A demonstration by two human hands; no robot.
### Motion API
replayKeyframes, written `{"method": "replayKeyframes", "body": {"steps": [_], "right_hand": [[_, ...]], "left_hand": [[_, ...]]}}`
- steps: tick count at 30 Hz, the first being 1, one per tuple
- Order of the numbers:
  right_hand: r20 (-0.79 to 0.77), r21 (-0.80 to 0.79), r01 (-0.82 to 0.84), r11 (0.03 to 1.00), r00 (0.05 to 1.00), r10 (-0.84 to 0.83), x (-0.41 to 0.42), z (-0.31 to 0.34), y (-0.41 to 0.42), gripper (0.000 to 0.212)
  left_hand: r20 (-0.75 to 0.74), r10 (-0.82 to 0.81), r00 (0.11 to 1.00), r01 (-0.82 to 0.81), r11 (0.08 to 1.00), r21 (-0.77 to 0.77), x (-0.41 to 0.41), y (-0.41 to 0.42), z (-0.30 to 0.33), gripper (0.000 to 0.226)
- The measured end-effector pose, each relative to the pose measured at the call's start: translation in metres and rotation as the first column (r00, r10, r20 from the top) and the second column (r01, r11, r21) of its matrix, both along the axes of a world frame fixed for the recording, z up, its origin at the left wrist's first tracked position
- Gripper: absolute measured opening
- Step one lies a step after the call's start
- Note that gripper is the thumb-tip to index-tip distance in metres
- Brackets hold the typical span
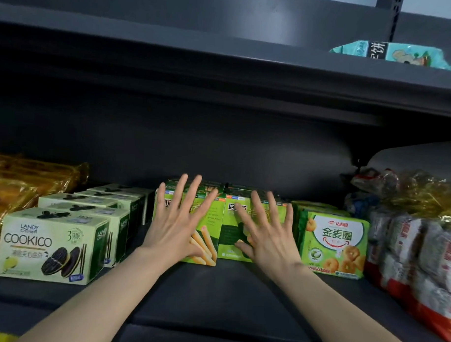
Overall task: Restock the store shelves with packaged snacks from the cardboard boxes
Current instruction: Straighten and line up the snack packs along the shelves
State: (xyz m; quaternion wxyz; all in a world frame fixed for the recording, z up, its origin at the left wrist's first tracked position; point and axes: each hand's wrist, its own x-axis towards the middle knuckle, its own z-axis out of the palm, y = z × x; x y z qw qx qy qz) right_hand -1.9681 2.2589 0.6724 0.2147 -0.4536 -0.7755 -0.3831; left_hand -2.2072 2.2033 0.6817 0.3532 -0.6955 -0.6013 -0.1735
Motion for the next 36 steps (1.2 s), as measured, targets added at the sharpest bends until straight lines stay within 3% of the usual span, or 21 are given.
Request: {"method": "replayKeyframes", "body": {"steps": [3,9,14,18,22,26,31,36], "right_hand": [[0.005,-0.037,0.056,0.998,0.998,-0.055,-0.003,-0.008,0.020,0.103],[0.008,-0.019,0.062,0.998,0.998,-0.062,-0.005,-0.012,0.026,0.104],[-0.052,-0.043,0.022,0.999,0.998,-0.024,-0.003,0.000,0.009,0.091],[-0.205,0.076,-0.071,0.995,0.975,0.086,-0.018,0.026,-0.016,0.064],[-0.170,0.111,-0.152,0.982,0.971,0.169,-0.055,0.036,-0.044,0.062],[-0.132,0.106,-0.156,0.982,0.977,0.169,-0.097,0.031,-0.070,0.064],[-0.139,0.081,-0.101,0.992,0.984,0.111,-0.151,0.012,-0.104,0.063],[-0.111,0.049,-0.090,0.995,0.989,0.095,-0.204,-0.001,-0.143,0.064]], "left_hand": [[-0.002,0.013,1.000,-0.013,1.000,-0.011,-0.001,0.009,-0.001,0.157],[0.005,0.032,0.999,-0.032,0.999,-0.019,0.000,-0.001,0.001,0.150],[0.001,0.003,1.000,-0.003,1.000,-0.019,0.001,-0.025,-0.006,0.138],[-0.055,0.026,0.998,-0.022,0.998,0.063,-0.004,-0.045,-0.001,0.114],[-0.075,0.014,0.997,-0.001,0.985,0.173,-0.016,-0.073,0.016,0.094],[-0.057,0.025,0.998,-0.013,0.979,0.203,-0.053,-0.099,0.024,0.100],[-0.026,-0.042,0.999,0.047,0.980,0.194,-0.117,-0.125,0.011,0.092],[0.034,-0.069,0.997,0.064,0.990,0.129,-0.186,-0.144,-0.010,0.094]]}}
